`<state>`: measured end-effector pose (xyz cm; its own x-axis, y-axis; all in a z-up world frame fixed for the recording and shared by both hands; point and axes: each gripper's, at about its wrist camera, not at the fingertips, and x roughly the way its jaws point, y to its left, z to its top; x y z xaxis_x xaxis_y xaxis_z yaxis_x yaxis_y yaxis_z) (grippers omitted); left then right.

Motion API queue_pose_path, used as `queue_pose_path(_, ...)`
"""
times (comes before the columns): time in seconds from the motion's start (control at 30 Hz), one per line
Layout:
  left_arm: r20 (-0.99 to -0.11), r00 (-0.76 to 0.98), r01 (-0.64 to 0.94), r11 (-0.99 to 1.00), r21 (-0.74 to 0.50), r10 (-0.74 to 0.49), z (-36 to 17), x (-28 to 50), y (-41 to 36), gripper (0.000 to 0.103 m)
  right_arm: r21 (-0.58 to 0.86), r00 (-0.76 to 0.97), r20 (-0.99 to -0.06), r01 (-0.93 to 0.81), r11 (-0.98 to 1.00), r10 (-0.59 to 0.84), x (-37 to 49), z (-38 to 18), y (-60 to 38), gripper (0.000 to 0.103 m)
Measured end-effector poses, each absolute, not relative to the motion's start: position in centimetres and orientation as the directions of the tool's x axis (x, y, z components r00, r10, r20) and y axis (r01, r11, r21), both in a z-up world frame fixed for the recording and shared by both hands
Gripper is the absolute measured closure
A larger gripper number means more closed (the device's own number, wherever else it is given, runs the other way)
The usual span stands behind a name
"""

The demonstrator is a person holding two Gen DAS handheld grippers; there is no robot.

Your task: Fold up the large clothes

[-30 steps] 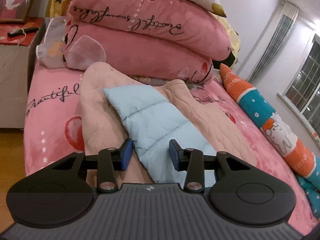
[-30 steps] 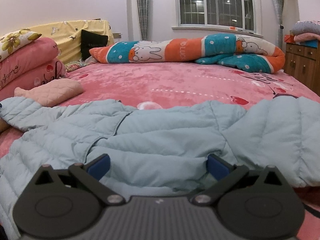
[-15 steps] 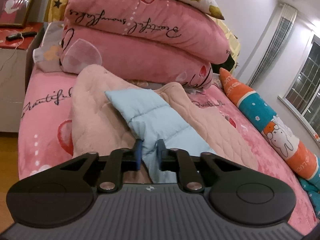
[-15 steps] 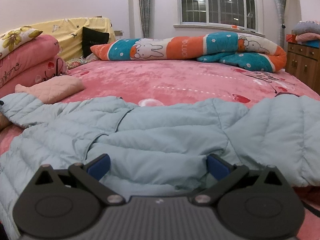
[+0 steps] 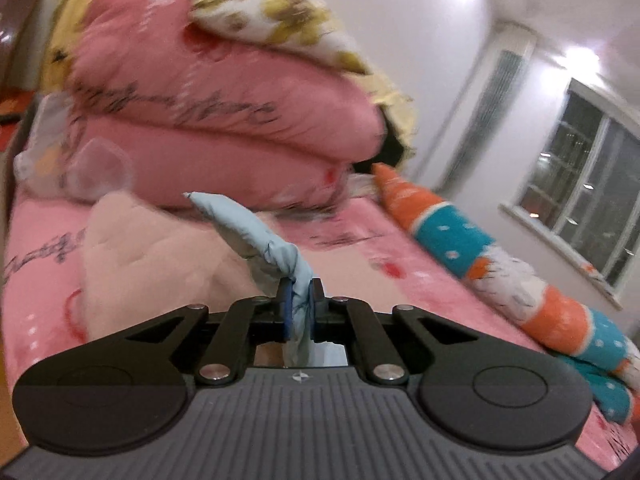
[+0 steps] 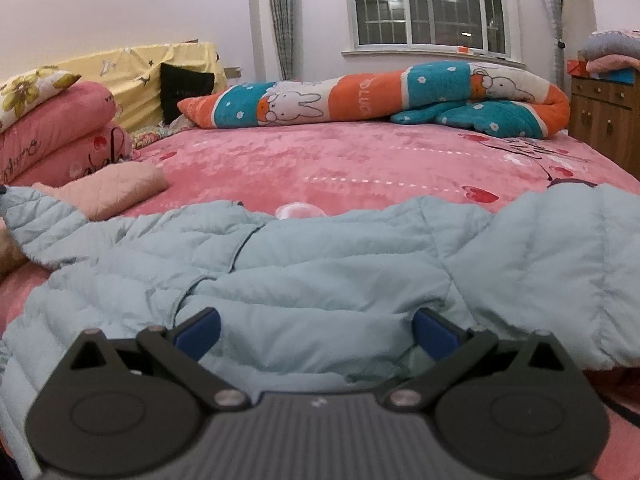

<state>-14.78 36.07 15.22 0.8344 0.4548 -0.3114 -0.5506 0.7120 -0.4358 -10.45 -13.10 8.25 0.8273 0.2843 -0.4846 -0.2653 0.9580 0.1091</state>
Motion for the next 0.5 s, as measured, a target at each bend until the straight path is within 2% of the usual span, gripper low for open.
queue_pose_path(0.27,-0.209,0.936,-0.345,0.862,-0.371,0.285,19.7,-13.4,28.1,0.1,0.134,0.857,-0.436,-0.238,0.962,0.273,-10.7,9.4,-14.3,0.001)
queue_pose_path(0.5,-0.214,0.976,-0.117,0.944,-0.307,0.052,20.3,-12.1,17.9,0.1,0.232,0.897,-0.39,-0.122,0.965,0.207,-10.6,10.4,-17.4,0.001)
